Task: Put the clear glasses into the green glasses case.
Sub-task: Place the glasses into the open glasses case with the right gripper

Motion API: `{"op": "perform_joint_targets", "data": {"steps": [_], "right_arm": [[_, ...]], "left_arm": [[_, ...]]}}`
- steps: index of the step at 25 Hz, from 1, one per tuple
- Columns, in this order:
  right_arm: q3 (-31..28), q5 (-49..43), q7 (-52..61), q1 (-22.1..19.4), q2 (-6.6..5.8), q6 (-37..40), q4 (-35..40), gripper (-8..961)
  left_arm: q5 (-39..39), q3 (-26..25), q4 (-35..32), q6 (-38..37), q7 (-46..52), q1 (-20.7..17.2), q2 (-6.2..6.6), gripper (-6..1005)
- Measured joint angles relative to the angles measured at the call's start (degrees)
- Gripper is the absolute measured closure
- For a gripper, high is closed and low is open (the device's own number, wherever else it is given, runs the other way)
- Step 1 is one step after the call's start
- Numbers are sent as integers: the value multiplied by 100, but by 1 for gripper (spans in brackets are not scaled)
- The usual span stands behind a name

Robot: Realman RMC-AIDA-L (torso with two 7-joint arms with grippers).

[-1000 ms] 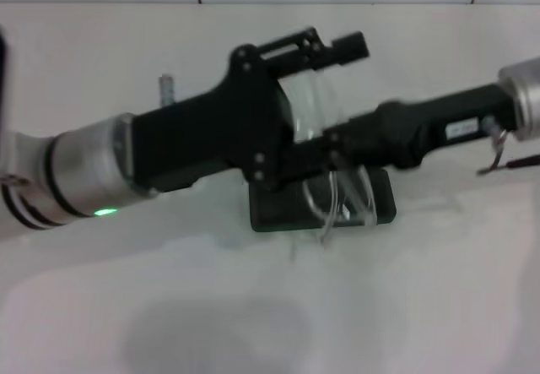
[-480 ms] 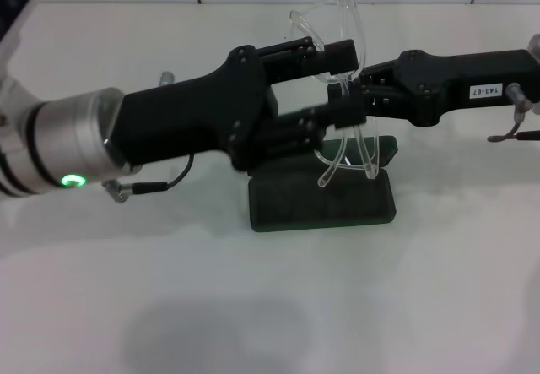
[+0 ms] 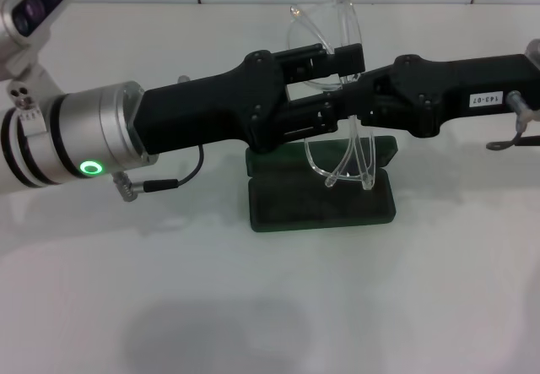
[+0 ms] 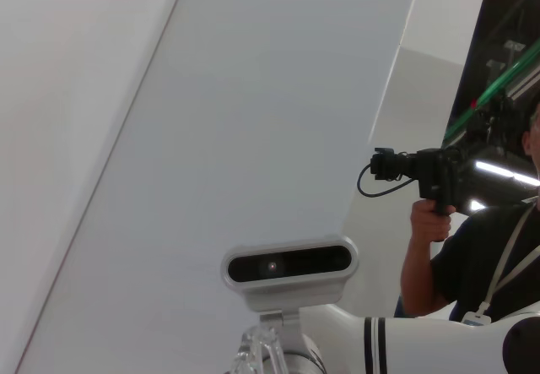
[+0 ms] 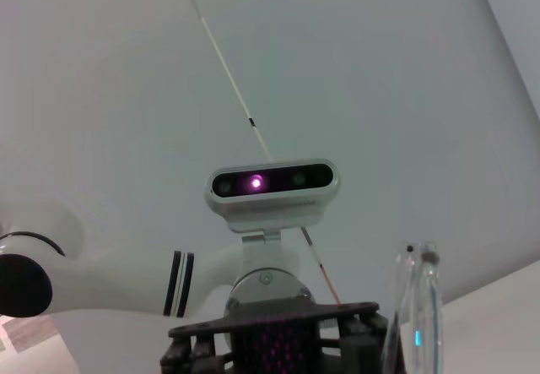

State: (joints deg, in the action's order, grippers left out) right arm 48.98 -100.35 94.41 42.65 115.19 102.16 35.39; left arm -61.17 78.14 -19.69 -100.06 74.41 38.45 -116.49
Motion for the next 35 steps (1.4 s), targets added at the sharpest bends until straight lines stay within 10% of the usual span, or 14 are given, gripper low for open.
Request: {"op": "perform_joint_targets", "data": {"steps": [8, 16, 24, 35], "right_arm": [[-56, 12, -3, -212, -21, -38, 129, 832], [205, -175, 96, -337, -71, -385, 765, 831], [1762, -2024, 2029, 561, -126, -264, 2522, 831], [4467, -3486, 3178, 1875, 99, -1600, 2149, 830]], "left_arm": [[68, -369, -16, -425, -361, -244, -12, 401], [473, -1922, 323, -612, -1699, -1129, -332, 401], [1032, -2108, 607, -8, -2059, -1451, -280, 401], [1041, -2116, 601, 322, -2086, -1529, -269, 401]]}}
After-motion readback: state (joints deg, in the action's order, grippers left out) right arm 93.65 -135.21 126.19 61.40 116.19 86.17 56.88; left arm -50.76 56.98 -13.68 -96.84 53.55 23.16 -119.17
